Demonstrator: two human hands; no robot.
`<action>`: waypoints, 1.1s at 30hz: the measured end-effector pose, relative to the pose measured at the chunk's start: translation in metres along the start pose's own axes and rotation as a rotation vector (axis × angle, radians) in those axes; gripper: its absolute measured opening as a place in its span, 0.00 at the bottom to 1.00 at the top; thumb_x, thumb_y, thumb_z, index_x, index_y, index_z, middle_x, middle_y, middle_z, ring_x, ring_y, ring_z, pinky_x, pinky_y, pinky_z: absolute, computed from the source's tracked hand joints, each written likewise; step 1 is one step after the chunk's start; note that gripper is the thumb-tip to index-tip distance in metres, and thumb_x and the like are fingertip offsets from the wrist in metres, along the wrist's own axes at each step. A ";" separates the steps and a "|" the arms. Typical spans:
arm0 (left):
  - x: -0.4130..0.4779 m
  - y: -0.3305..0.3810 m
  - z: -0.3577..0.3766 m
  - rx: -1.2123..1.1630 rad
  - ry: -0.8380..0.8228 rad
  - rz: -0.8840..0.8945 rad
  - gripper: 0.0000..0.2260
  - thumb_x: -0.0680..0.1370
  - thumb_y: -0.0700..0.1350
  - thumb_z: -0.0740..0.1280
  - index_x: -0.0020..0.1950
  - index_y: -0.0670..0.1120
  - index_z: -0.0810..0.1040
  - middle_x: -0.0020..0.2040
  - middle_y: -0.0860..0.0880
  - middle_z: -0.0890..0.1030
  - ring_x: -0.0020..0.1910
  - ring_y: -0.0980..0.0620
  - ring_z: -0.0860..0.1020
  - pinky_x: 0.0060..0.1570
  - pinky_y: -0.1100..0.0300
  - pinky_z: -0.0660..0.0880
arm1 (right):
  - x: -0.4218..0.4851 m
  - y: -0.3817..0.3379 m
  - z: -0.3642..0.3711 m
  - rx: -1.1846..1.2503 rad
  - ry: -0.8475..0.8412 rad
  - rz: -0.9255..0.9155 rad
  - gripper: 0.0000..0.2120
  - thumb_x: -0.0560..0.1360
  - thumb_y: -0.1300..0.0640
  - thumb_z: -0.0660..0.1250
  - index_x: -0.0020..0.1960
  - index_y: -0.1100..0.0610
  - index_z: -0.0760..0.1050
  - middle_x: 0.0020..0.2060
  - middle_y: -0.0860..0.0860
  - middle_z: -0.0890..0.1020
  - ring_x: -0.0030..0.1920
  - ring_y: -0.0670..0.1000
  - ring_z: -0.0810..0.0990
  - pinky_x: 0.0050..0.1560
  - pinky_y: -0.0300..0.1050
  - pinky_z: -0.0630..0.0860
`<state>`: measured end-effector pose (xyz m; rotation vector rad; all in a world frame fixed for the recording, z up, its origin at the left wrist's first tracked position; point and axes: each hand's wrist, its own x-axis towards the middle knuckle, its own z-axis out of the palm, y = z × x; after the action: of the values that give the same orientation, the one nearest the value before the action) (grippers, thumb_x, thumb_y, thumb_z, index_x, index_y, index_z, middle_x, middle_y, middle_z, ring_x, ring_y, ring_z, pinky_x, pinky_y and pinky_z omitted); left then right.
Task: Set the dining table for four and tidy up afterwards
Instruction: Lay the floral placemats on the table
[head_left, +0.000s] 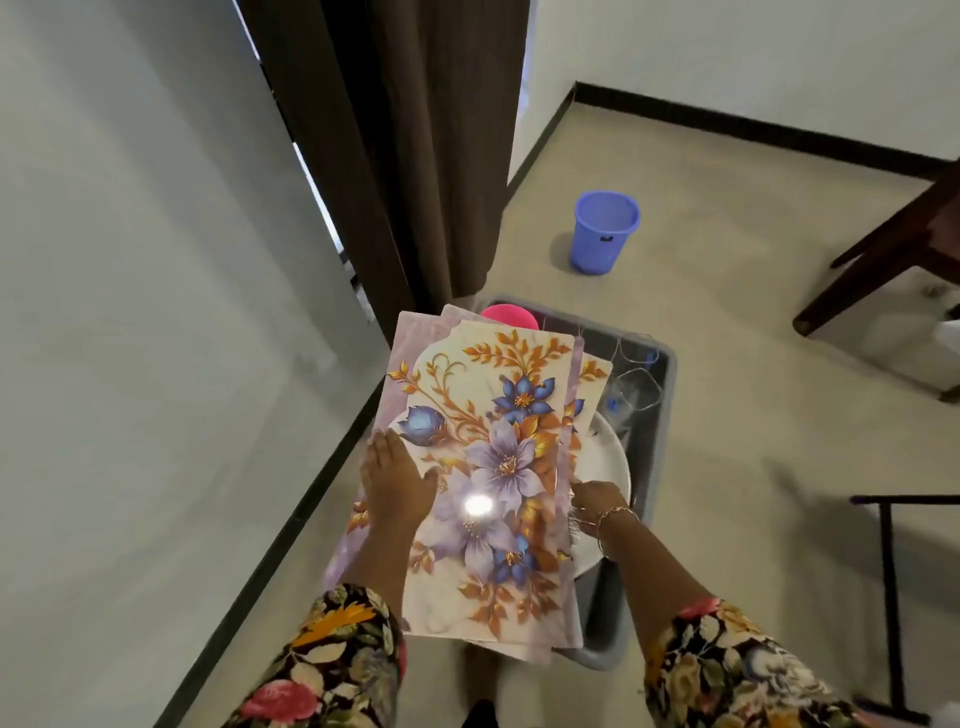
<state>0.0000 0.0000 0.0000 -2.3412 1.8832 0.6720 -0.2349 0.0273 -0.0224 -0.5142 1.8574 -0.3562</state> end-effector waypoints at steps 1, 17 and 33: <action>0.007 -0.004 -0.002 -0.024 -0.008 -0.052 0.38 0.79 0.55 0.61 0.76 0.36 0.44 0.77 0.38 0.48 0.76 0.42 0.49 0.74 0.52 0.48 | 0.005 0.001 0.002 0.040 0.003 0.008 0.08 0.79 0.57 0.58 0.47 0.59 0.74 0.34 0.50 0.70 0.47 0.54 0.71 0.55 0.47 0.73; 0.056 -0.039 0.002 -0.409 -0.167 -0.317 0.17 0.75 0.43 0.68 0.59 0.35 0.71 0.53 0.37 0.79 0.51 0.39 0.79 0.52 0.49 0.77 | 0.033 0.021 0.027 0.324 0.145 0.131 0.15 0.76 0.54 0.64 0.52 0.66 0.75 0.33 0.56 0.74 0.32 0.53 0.70 0.35 0.43 0.66; -0.010 -0.029 -0.020 -0.939 0.075 -0.397 0.09 0.79 0.36 0.59 0.54 0.34 0.75 0.51 0.37 0.79 0.50 0.38 0.79 0.44 0.52 0.76 | -0.039 0.014 -0.001 0.276 0.231 -0.341 0.14 0.71 0.71 0.66 0.57 0.66 0.74 0.48 0.59 0.79 0.48 0.57 0.76 0.55 0.52 0.74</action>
<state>0.0314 0.0099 0.0155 -3.1349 1.1432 1.6899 -0.2267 0.0592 0.0032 -0.6186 1.8984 -0.9193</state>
